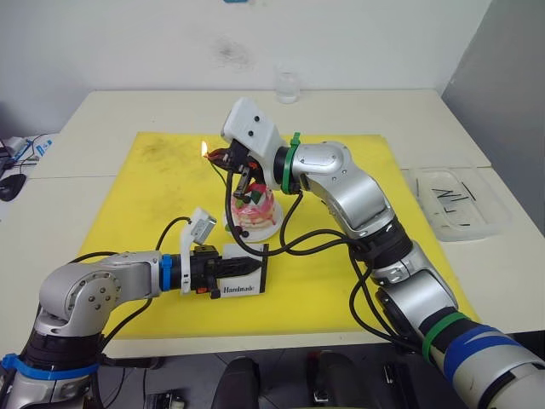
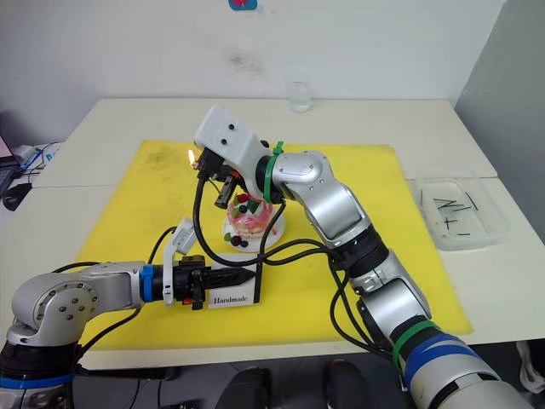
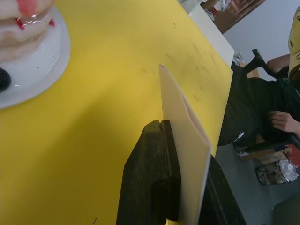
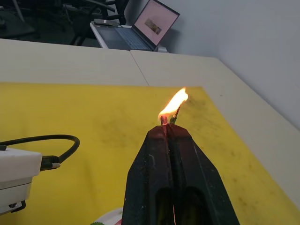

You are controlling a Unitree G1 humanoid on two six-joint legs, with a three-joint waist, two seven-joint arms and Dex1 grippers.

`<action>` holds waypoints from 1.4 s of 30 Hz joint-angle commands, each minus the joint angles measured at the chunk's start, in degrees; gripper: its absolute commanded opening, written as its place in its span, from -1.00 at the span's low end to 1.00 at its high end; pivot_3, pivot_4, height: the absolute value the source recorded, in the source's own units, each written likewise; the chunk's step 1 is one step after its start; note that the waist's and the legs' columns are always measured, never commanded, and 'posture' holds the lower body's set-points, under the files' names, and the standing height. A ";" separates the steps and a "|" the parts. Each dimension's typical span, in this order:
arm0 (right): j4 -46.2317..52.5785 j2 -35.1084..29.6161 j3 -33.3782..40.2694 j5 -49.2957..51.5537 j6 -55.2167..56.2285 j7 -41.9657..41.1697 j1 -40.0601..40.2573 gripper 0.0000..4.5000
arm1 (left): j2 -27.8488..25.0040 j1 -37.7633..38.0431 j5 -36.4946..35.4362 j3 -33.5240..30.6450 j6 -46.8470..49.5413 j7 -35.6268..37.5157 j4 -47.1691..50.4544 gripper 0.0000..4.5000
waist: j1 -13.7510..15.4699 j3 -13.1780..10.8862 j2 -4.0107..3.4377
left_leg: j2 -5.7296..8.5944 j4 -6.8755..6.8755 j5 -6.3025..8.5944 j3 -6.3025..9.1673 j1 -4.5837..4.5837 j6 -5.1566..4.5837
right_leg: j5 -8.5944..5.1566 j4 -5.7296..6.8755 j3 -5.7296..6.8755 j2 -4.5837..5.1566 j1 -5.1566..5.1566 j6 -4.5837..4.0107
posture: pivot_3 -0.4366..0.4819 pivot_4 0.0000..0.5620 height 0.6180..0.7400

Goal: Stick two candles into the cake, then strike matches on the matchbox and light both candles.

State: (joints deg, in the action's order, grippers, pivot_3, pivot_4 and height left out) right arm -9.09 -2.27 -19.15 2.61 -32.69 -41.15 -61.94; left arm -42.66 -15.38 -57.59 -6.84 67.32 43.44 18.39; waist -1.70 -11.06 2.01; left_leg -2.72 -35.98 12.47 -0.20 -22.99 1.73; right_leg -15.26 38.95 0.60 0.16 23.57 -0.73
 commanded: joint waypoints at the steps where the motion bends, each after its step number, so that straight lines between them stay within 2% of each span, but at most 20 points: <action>1: 1.74 0.41 1.55 0.99 -0.19 0.59 -1.79 -0.98 | -0.14 -0.05 -0.24 -0.36 -0.88 0.94 1.26 -1.00 | 0.00 0.00 0.00 | 0.00 0.00 0.00 0.00 0.00 0.00 | 0.00 0.00 0.00 0.00 0.00 0.00 | -0.05 -0.47 1.00; 9: 3.74 0.05 1.56 2.62 -1.64 -0.33 -1.64 -0.98 | -0.09 0.06 -0.59 -0.48 -0.72 0.69 1.42 -1.00 | 0.00 0.00 0.00 | 0.00 0.00 0.00 0.00 0.00 0.00 | 0.00 0.00 0.00 0.00 0.00 0.00 | -0.05 -0.47 1.00; 16: 14.61 -4.59 3.91 7.96 -6.59 -3.68 0.19 -0.98 | 0.24 0.07 -1.00 -0.60 -0.49 0.44 1.43 -1.00 | 0.02 -0.01 -0.01 | 0.00 0.00 0.00 0.01 -0.03 0.00 | 0.00 -0.02 0.00 0.00 0.01 0.01 | -0.05 -0.47 1.00; 22: 19.04 -13.36 9.60 8.50 -6.70 -2.69 0.14 -0.98 | 0.88 -0.34 -1.37 -0.05 -0.26 0.40 1.30 -1.00 | 0.11 -0.01 -0.01 | 0.02 -0.01 0.00 0.00 -0.02 0.00 | 0.00 -0.01 0.01 0.02 0.00 0.01 | -0.05 -0.47 1.00; 27: 18.93 -25.95 16.23 6.61 -7.95 -1.22 1.46 -0.98 | 1.76 -0.61 -2.42 0.28 0.40 0.25 1.79 -1.00 | 0.24 -0.01 0.00 | 0.05 0.00 0.00 -0.04 -0.06 0.00 | 0.00 -0.07 0.01 0.02 0.00 0.01 | -0.05 -0.47 1.00; 31: 18.97 -35.67 19.61 4.50 -8.83 -0.09 6.86 -0.98 | 2.94 -0.81 -3.36 0.57 0.85 -0.27 2.19 -1.00 | 0.23 -0.01 0.01 | 0.07 0.02 0.01 -0.13 -0.07 -0.01 | -0.01 -0.15 -0.04 0.03 0.01 0.01 | -0.05 -0.47 1.00; 36: 21.27 -45.16 25.69 1.57 -10.10 2.53 20.86 -0.98 | 5.01 -0.42 -4.16 0.57 0.93 -1.93 2.81 -1.00 | 0.24 -0.02 0.02 | 0.07 0.04 0.01 -0.31 -0.08 -0.01 | -0.02 -0.17 -0.03 0.01 0.02 0.01 | -0.05 -0.47 1.00; 42: 20.85 -46.66 33.59 1.32 -12.15 7.79 32.81 -0.98 | 6.49 1.00 -4.42 0.57 0.53 -3.25 3.49 -1.00 | -0.15 -0.04 0.00 | 0.11 0.02 0.01 -0.36 0.01 -0.01 | -0.03 -0.05 -0.17 -0.01 0.03 0.02 | -0.05 -0.47 1.00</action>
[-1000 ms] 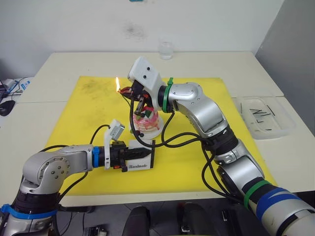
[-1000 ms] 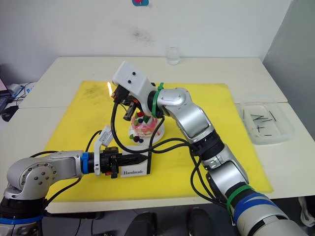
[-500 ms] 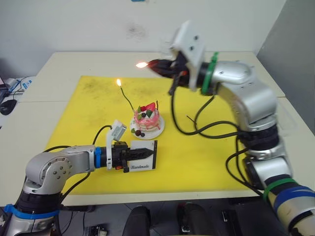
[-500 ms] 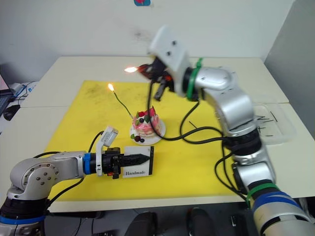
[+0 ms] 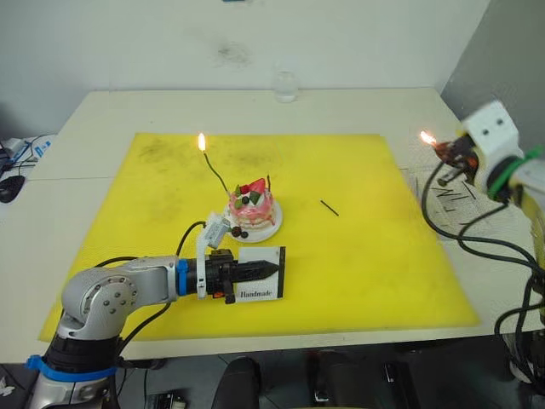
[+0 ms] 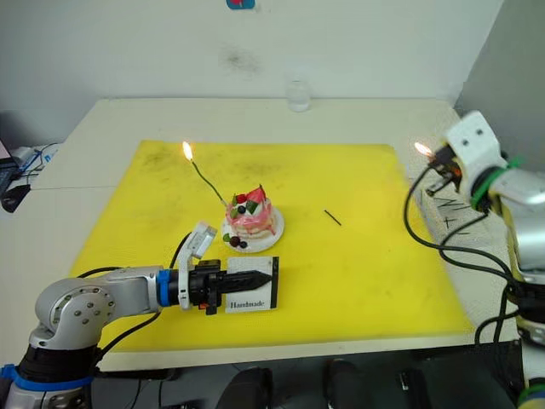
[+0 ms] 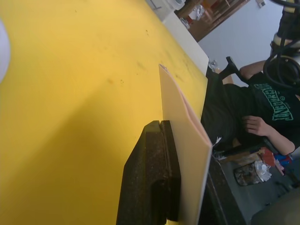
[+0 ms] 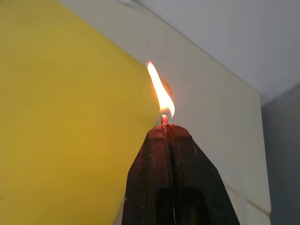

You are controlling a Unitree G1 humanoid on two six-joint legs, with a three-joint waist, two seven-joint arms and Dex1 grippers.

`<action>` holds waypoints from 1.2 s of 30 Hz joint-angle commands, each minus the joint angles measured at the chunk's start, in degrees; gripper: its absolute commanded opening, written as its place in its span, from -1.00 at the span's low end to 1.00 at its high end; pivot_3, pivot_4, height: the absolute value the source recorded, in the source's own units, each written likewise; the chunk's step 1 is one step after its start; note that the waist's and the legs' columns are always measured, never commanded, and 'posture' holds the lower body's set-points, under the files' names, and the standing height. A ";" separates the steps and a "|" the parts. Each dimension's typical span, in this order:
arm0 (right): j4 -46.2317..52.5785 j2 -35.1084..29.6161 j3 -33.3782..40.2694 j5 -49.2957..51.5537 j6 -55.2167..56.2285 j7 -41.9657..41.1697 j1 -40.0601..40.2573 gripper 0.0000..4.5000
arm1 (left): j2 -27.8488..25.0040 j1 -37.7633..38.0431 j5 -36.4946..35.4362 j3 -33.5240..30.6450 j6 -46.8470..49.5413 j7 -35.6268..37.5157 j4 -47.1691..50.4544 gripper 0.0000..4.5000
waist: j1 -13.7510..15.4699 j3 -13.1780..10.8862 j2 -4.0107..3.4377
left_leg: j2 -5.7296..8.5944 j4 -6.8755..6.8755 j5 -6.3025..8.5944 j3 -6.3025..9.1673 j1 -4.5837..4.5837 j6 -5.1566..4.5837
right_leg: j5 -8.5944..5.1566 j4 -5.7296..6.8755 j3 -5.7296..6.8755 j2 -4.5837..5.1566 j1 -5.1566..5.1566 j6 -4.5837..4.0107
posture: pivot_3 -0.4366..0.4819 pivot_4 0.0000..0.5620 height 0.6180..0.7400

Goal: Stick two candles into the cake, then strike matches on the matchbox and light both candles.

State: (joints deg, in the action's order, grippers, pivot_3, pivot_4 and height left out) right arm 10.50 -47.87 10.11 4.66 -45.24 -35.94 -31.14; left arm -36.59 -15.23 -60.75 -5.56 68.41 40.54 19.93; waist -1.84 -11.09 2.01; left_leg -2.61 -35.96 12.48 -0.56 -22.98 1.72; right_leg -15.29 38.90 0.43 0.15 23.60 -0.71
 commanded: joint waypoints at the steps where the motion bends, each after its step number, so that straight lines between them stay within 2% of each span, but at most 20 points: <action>1: 0.44 -0.92 5.01 -0.82 0.26 3.30 3.33 -0.98 | 0.70 1.05 -1.28 -0.71 -0.58 -0.59 2.07 -1.00 | 0.02 0.00 0.00 | 0.01 0.00 0.00 0.00 0.00 0.00 | 0.00 0.00 0.04 -0.01 -0.02 0.00 | -0.05 -0.47 1.00; 4: -2.20 -1.07 4.53 -0.93 1.09 4.11 5.31 -0.98 | 1.37 1.44 -1.37 -0.61 -0.64 -1.22 2.42 -1.00 | 0.05 0.00 0.00 | 0.01 -0.01 0.00 0.00 0.02 0.00 | 0.00 0.02 0.08 -0.02 -0.04 0.00 | -0.05 -0.47 1.00; 11: -9.51 0.12 2.23 -1.38 4.68 6.25 3.99 -0.98 | 2.24 2.28 -1.45 -0.80 -0.86 -2.12 2.95 -1.00 | 0.10 -0.01 0.00 | 0.04 -0.02 0.00 -0.06 -0.01 0.00 | 0.01 -0.01 0.04 -0.06 -0.05 0.02 | -0.05 -0.47 1.00; 12: -10.56 -0.08 1.74 -1.90 5.76 6.63 3.99 -0.91 | 2.30 2.39 -1.47 -0.85 -0.89 -2.24 3.04 -1.00 | 0.16 -0.01 0.00 | 0.04 -0.02 0.00 -0.06 -0.02 0.00 | 0.01 -0.02 0.05 -0.06 -0.04 0.02 | -0.05 -0.47 1.00; 15: -12.72 -0.35 0.89 -3.08 8.72 7.63 4.24 -0.56 | 2.45 2.87 -1.64 -1.07 -0.98 -2.70 3.43 -1.00 | 0.20 -0.01 0.00 | 0.04 -0.02 0.00 -0.07 -0.03 0.00 | 0.01 -0.03 0.05 -0.06 -0.04 0.02 | -0.05 -0.47 1.00; 24: -8.16 -0.65 3.59 -1.55 12.57 8.78 0.16 0.90 | 2.09 3.19 -1.59 -1.36 -1.19 -2.75 3.40 -1.00 | 0.14 -0.01 -0.01 | 0.04 -0.03 0.00 -0.07 0.00 0.00 | 0.01 0.02 0.08 -0.08 -0.05 0.01 | -0.05 -0.47 1.00; 25: -5.82 -0.61 3.84 0.32 12.59 6.82 -0.62 0.98 | 1.96 3.03 -1.56 -1.43 -1.19 -2.67 3.23 -1.00 | 0.14 -0.01 -0.01 | 0.04 -0.03 0.00 -0.08 0.00 0.00 | 0.01 0.02 0.08 -0.09 -0.04 0.02 | -0.05 -0.47 1.00; 31: 8.12 0.82 2.10 13.38 8.72 -5.43 1.40 0.98 | 1.15 2.03 -1.42 -1.84 -1.11 -2.28 2.30 -1.00 | 0.21 -0.01 -0.01 | 0.00 0.00 0.00 -0.02 -0.02 0.00 | 0.00 -0.02 0.12 -0.11 -0.05 0.01 | -0.05 -0.47 1.00; 36: 11.14 7.05 -1.62 14.54 9.97 -2.91 4.94 0.98 | -0.08 1.80 -1.20 -2.79 -1.11 -2.39 1.71 -1.00 | 0.24 -0.02 0.00 | -0.03 -0.06 0.00 0.03 0.01 0.01 | 0.02 -0.03 0.12 -0.07 -0.14 0.03 | -0.05 -0.47 1.00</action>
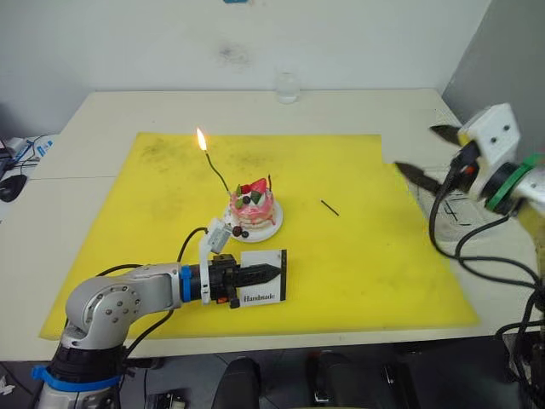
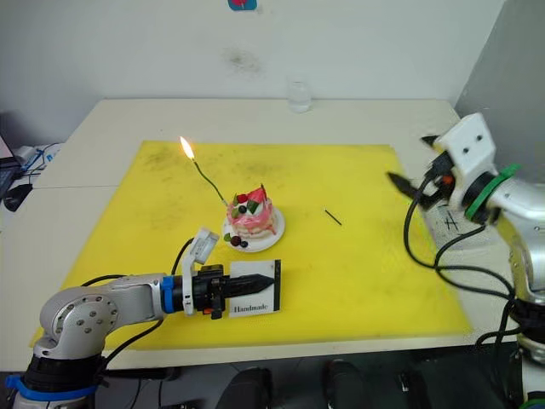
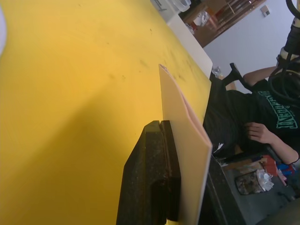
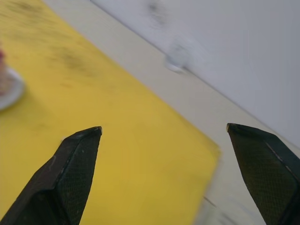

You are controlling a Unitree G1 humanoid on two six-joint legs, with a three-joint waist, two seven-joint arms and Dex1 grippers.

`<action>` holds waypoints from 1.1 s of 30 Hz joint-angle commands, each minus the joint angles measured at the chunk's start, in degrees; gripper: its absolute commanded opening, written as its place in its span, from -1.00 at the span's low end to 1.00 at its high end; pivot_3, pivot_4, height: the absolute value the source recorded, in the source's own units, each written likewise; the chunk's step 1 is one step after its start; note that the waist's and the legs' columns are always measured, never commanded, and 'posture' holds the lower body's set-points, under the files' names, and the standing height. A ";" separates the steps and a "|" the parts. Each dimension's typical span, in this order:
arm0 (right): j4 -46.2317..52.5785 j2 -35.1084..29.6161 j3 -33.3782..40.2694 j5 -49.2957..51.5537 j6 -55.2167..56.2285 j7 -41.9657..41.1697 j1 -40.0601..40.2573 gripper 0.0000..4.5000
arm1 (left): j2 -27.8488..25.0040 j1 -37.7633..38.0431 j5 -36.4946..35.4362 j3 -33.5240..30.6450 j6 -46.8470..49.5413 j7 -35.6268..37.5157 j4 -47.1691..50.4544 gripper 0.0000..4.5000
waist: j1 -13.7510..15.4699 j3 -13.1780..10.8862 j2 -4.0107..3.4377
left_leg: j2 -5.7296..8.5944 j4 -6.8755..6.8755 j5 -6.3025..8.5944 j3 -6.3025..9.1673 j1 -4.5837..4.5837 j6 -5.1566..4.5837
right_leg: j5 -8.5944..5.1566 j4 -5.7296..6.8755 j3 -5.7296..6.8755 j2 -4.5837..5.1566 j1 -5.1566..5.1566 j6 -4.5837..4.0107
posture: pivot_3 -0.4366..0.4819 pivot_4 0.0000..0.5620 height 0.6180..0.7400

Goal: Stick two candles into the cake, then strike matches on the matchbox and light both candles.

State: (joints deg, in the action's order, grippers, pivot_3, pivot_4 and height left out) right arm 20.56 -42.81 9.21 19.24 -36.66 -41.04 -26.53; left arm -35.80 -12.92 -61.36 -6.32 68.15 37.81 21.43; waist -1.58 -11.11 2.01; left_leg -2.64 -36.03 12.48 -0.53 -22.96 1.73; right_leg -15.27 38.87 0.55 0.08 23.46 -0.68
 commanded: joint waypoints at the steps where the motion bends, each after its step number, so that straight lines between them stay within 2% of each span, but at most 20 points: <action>1: 0.79 3.32 -1.32 -0.56 2.08 3.13 0.39 0.98 | -1.14 -0.40 -0.81 -2.40 -0.72 0.26 0.26 -1.00 | -0.03 -0.01 -0.01 | 0.00 -0.01 0.00 0.00 0.00 0.00 | 0.01 0.02 -0.02 0.03 0.01 0.02 | -0.05 -0.47 1.00; 5: -1.60 8.64 -6.01 -3.50 4.44 6.62 0.95 0.98 | -2.06 0.30 -1.09 -3.20 -0.44 0.19 0.62 -1.00 | -0.05 -0.01 -0.01 | 0.02 -0.02 0.00 0.01 0.00 0.00 | 0.04 0.04 -0.05 0.06 0.02 0.05 | -0.05 -0.47 1.00; 10: -9.42 13.61 -11.85 -8.57 8.76 9.41 0.61 0.98 | -2.31 0.15 -1.22 -3.43 -0.33 -0.02 0.65 -1.00 | -0.04 -0.01 -0.02 | 0.01 -0.01 0.00 -0.03 -0.02 0.00 | 0.03 0.02 -0.03 0.05 0.03 0.05 | -0.05 -0.47 1.00; 18: -23.28 20.95 -14.95 -11.32 14.37 10.07 -3.81 0.98 | -3.24 -0.19 -1.53 -3.61 -0.13 0.15 0.61 -1.00 | -0.11 -0.01 -0.02 | 0.01 -0.02 0.00 -0.03 0.01 0.00 | 0.04 0.06 -0.04 0.02 0.04 0.03 | -0.05 -0.47 1.00; 28: -34.90 25.90 -16.44 -16.19 19.70 14.01 -6.75 0.98 | -3.89 -0.61 -1.66 -3.48 0.01 0.38 0.60 -1.00 | -0.09 -0.01 -0.02 | -0.01 -0.01 0.00 -0.02 0.00 0.00 | 0.04 0.05 -0.07 0.01 0.04 0.03 | -0.05 -0.47 1.00; 31: -35.34 26.92 -15.78 -16.57 18.07 15.97 -6.69 0.74 | -3.89 -0.74 -1.57 -3.34 -0.01 0.39 0.53 -1.00 | -0.09 -0.01 -0.02 | -0.01 -0.02 0.00 -0.02 0.01 0.00 | 0.04 0.08 -0.06 0.01 0.04 0.03 | -0.05 -0.47 1.00; 33: -35.20 27.23 -15.58 -16.56 16.93 16.68 -6.64 0.43 | -3.81 -0.82 -1.57 -3.25 0.02 0.35 0.53 -1.00 | -0.09 -0.01 -0.02 | -0.02 -0.02 -0.01 -0.02 0.01 0.00 | 0.04 0.10 -0.04 0.01 0.03 0.03 | -0.05 -0.47 1.00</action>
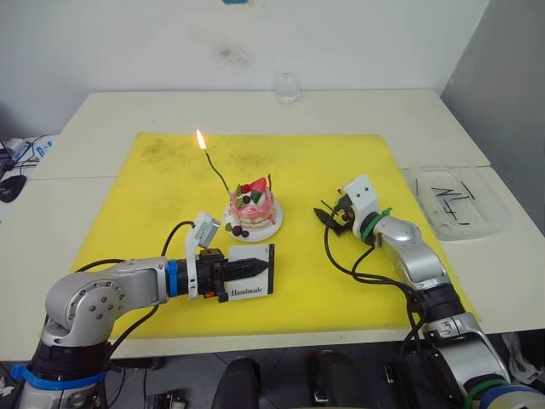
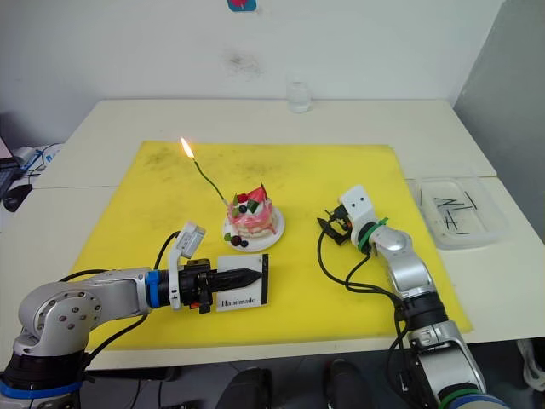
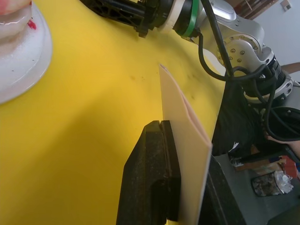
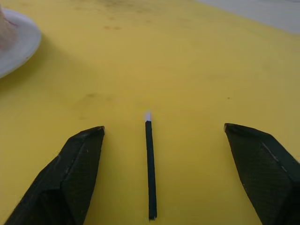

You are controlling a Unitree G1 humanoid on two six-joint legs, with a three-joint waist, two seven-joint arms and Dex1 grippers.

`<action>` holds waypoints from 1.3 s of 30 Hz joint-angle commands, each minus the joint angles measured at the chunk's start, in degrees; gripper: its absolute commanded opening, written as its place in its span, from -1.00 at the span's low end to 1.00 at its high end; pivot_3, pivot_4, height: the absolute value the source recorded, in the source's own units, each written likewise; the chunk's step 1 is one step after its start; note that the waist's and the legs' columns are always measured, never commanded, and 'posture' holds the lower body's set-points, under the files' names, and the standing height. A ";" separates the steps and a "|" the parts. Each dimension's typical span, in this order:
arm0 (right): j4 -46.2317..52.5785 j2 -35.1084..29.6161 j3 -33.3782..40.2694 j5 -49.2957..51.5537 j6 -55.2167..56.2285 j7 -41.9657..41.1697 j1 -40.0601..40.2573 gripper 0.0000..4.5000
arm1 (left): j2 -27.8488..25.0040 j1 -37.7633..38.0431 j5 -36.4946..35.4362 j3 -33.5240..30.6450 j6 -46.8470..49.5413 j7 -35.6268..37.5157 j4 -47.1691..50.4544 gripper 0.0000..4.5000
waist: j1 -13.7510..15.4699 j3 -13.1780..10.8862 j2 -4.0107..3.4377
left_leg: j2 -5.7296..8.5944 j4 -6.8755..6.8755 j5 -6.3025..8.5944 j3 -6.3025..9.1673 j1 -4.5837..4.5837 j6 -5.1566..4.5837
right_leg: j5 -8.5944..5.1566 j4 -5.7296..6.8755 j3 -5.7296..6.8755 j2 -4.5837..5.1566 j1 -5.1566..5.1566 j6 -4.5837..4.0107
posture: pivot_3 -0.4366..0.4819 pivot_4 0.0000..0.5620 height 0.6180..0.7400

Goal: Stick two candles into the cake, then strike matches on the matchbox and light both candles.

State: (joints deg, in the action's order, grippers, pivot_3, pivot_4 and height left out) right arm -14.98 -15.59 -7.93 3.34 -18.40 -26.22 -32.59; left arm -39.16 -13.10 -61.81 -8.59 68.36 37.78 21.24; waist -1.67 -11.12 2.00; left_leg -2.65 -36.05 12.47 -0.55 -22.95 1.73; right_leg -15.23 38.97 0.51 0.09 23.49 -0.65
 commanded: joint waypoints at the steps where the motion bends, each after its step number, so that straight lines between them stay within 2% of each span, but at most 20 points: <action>1: 0.42 0.11 1.62 -0.64 -1.99 2.13 -0.57 0.27 | -0.42 -0.67 -1.13 -0.95 -0.18 0.35 0.74 -1.00 | 0.00 0.00 0.00 | -0.01 0.00 0.00 0.00 0.00 0.00 | 0.00 0.00 0.01 0.00 0.00 0.00 | -0.05 -0.47 1.00; 3: 0.78 0.21 1.51 -0.68 -2.70 2.31 -0.48 0.02 | -0.39 -0.68 -1.16 -0.89 -0.15 0.37 0.79 -1.00 | 0.00 0.00 0.00 | 0.00 0.00 0.00 0.01 0.01 0.00 | 0.00 0.00 0.00 0.01 -0.01 0.00 | -0.05 -0.47 1.00; 9: 3.38 0.53 0.70 -0.49 -4.46 2.08 0.46 -0.94 | -0.54 -0.70 -0.82 -0.67 -0.33 0.71 0.68 -1.00 | 0.11 0.00 0.00 | 0.02 -0.02 0.00 0.04 0.01 0.00 | 0.01 0.00 0.00 0.04 -0.03 0.01 | -0.05 -0.47 1.00; 10: 3.95 0.53 0.69 -0.44 -4.80 2.07 0.62 -0.99 | -0.54 -0.68 -0.76 -0.65 -0.37 0.74 0.71 -1.00 | 0.11 0.00 0.00 | 0.02 -0.02 0.00 0.04 0.01 0.00 | 0.01 0.00 -0.01 0.04 -0.03 0.01 | -0.05 -0.47 1.00; 16: 8.68 0.43 1.22 0.77 -7.52 1.49 1.83 -0.99 | -0.47 -0.59 -0.64 -0.56 -0.49 0.82 0.83 -1.00 | 0.11 0.00 0.00 | -0.01 0.00 0.00 0.04 0.00 0.00 | 0.00 -0.02 0.01 0.04 -0.02 0.01 | -0.05 -0.47 1.00; 21: 21.63 -2.44 1.94 3.48 -14.34 -1.42 4.63 -0.99 | -0.50 -0.89 -0.89 -0.64 -0.29 0.87 0.79 -1.00 | 0.09 0.00 0.00 | -0.01 0.00 0.00 0.07 -0.01 0.00 | 0.00 -0.02 -0.01 0.04 0.00 0.01 | -0.05 -0.47 1.00; 24: 33.27 -6.03 2.97 6.42 -20.33 -3.48 9.63 -0.99 | -0.42 -1.32 -1.40 -0.56 0.12 0.93 0.65 -1.00 | 0.30 0.00 0.00 | -0.01 0.01 0.00 0.12 -0.02 0.00 | 0.00 -0.03 0.02 0.04 0.00 0.02 | -0.05 -0.47 1.00; 28: 40.78 -8.53 3.12 6.75 -21.47 -3.20 16.59 -0.99 | 0.06 -2.12 -1.75 0.22 0.58 0.92 0.40 -1.00 | 0.28 0.00 0.00 | 0.00 0.02 0.00 0.14 -0.02 0.00 | -0.01 -0.06 0.01 0.05 0.00 0.02 | -0.05 -0.47 1.00; 33: 39.89 -7.10 2.67 4.88 -16.69 -0.64 22.22 -0.99 | 0.60 -3.53 -1.85 1.66 1.13 1.19 -0.27 -1.00 | 0.00 0.00 0.00 | 0.02 0.00 0.00 0.11 0.02 0.00 | 0.00 -0.01 0.03 0.03 0.00 0.02 | -0.05 -0.47 1.00; 39: 34.77 -5.25 1.97 3.02 -11.70 1.31 23.55 -0.99 | 0.73 -4.81 -1.69 2.89 1.26 1.81 -1.02 -1.00 | 0.00 0.00 0.00 | 0.04 0.01 0.00 0.09 0.02 0.00 | 0.00 -0.01 0.04 -0.02 0.00 0.01 | -0.05 -0.47 1.00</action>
State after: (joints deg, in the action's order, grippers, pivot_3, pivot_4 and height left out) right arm 19.82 -21.15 -5.89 6.91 -32.03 -25.71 -9.51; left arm -38.45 -16.91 -62.74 -5.75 69.64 38.45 19.65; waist -1.67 -11.11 2.00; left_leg -2.61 -36.04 12.47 -0.46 -22.94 1.74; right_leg -15.23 38.94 0.55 0.07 23.49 -0.64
